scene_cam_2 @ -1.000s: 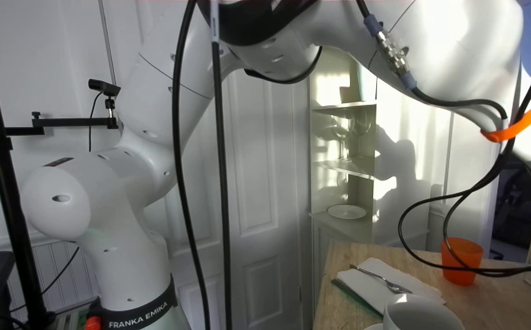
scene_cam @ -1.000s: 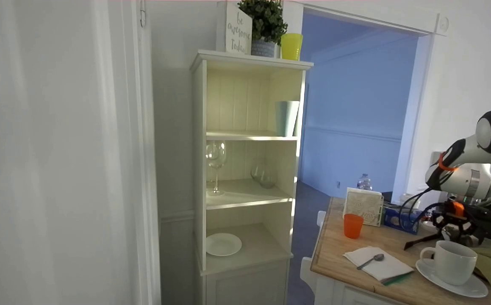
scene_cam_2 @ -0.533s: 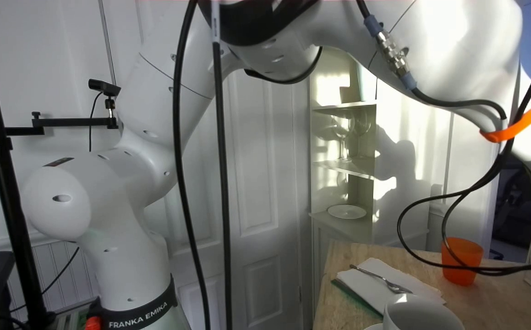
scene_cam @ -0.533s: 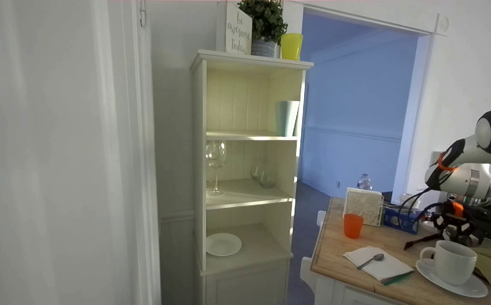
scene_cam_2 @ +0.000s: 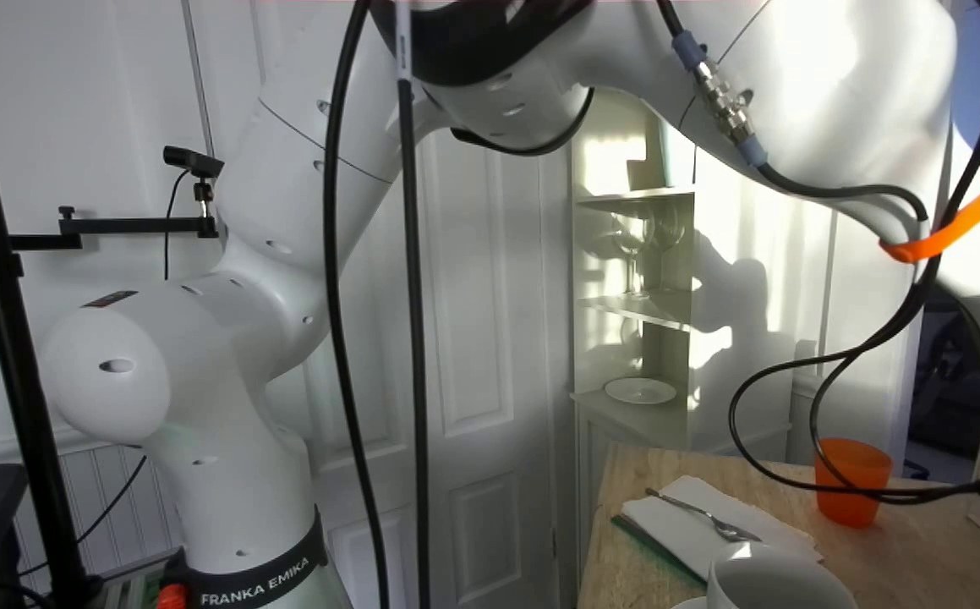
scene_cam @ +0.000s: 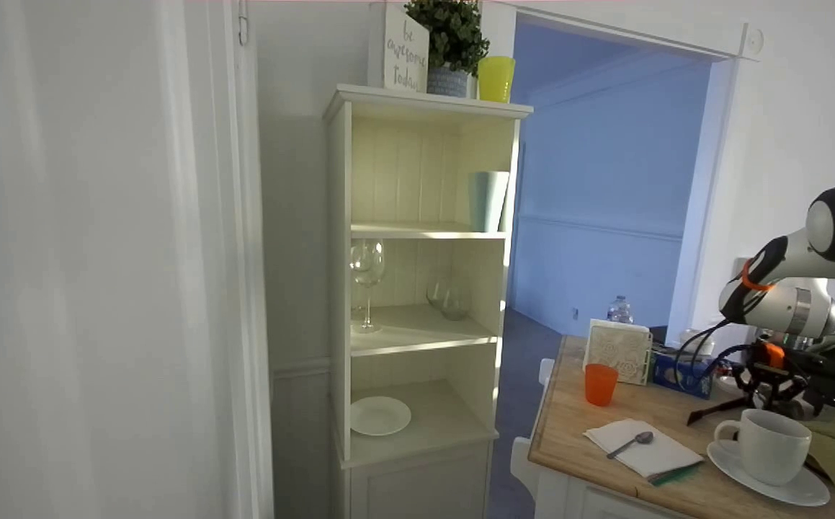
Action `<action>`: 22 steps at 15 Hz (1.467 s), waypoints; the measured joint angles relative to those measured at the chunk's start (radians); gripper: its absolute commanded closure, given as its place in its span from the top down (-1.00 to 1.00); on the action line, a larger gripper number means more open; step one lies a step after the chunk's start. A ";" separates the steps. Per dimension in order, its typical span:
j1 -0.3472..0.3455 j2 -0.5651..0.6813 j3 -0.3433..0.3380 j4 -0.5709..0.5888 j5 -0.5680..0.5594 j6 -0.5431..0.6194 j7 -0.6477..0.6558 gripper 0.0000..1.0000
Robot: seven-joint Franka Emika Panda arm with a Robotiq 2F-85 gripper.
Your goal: Move the spatula to the left
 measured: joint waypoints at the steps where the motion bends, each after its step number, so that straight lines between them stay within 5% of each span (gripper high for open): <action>1: 0.002 0.000 0.000 0.000 -0.001 0.000 0.000 -0.88; 12: 0.007 -0.043 -0.017 -0.011 -0.013 -0.025 0.006 -0.79; 22: 0.011 -0.198 -0.033 0.012 -0.015 -0.269 0.023 -0.78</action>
